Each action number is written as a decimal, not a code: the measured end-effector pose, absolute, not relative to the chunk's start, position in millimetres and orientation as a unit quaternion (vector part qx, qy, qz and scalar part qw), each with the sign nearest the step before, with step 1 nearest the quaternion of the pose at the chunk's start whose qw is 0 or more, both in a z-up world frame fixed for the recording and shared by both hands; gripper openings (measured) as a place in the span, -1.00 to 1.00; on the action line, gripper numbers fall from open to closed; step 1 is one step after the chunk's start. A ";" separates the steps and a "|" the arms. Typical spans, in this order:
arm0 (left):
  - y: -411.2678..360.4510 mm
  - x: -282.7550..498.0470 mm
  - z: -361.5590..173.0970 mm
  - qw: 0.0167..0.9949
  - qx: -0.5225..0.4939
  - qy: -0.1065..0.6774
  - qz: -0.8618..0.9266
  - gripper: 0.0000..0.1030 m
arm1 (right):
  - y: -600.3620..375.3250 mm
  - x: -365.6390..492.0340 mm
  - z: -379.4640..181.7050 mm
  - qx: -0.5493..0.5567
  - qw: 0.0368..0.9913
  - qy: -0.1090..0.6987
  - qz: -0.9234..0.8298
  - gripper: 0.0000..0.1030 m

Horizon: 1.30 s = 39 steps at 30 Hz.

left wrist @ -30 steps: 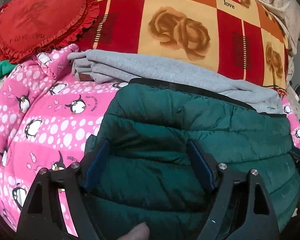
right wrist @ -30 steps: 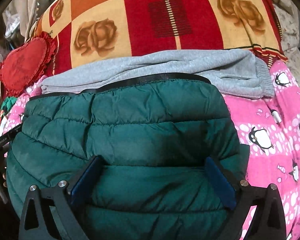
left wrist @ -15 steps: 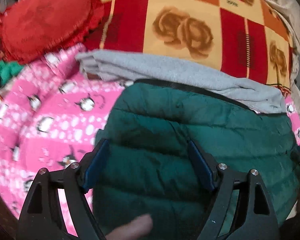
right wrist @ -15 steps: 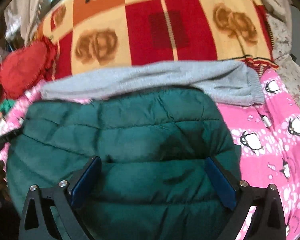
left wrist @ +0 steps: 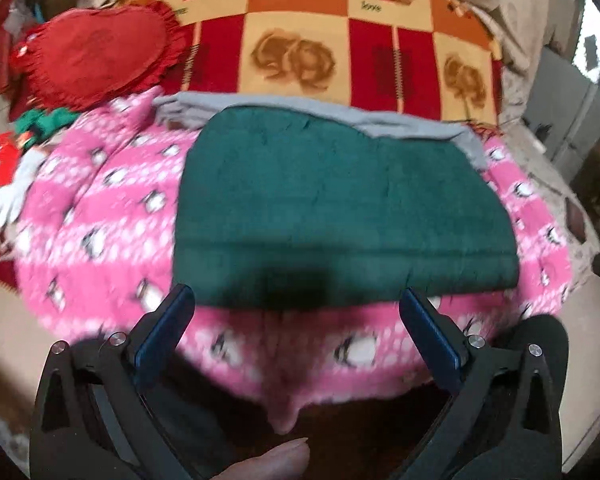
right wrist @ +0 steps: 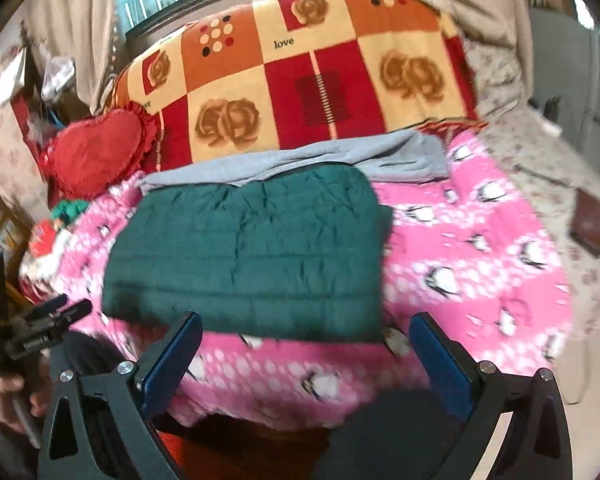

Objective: Fold large clothes

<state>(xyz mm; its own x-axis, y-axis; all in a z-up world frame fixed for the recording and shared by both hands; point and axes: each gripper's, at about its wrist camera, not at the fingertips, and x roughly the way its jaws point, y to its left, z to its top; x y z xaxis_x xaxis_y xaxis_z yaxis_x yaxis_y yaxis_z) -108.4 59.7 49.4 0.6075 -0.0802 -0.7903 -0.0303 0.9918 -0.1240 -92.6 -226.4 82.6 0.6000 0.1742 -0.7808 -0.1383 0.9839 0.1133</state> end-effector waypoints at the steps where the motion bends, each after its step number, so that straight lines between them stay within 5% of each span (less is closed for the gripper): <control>1: 57.0 -116.2 49.0 0.894 -0.060 0.444 -0.010 0.99 | -226.8 -99.8 81.9 0.019 0.895 0.437 0.085 0.99; 11: 37.2 -172.8 50.4 0.894 -0.060 0.443 -0.021 0.99 | -197.9 -150.6 65.6 -0.040 0.897 0.434 0.071 0.99; 39: 28.5 -176.5 54.2 0.900 -0.045 0.433 -0.010 0.99 | -189.2 -155.4 70.2 -0.040 0.899 0.427 0.087 0.99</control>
